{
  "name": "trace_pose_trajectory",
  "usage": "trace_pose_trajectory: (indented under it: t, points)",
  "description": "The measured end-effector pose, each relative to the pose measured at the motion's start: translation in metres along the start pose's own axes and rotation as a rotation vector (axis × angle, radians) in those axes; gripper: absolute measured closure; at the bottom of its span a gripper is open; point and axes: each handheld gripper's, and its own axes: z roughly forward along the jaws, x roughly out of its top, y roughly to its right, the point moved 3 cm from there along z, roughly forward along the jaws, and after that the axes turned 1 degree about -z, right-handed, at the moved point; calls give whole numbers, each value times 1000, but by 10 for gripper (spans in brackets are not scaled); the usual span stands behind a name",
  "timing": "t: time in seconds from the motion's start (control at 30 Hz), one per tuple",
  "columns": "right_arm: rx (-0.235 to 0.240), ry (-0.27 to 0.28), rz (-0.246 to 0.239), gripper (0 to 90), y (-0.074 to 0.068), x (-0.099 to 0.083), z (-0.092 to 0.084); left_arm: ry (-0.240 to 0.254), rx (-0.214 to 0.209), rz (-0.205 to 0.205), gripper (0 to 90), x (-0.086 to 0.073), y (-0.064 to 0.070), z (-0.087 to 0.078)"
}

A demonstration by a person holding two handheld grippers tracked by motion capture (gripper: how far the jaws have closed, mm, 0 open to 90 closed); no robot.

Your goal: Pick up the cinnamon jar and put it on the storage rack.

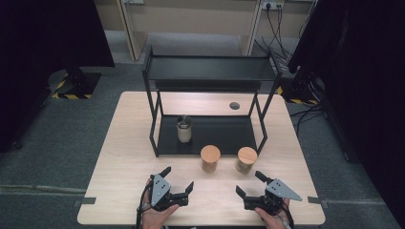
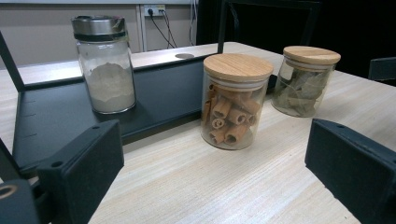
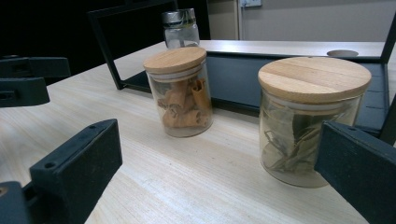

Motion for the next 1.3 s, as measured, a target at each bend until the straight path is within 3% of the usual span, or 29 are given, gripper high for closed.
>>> trace_pose_trajectory:
  t: [0.73,1.3]
  points:
    - [50,-4,-44,14,-13,9,23,-2,-2,8,35,-1,1,0]
    - [71,-25,-76,18,-27,25,59,-1,0,9,35,-1,-1,0]
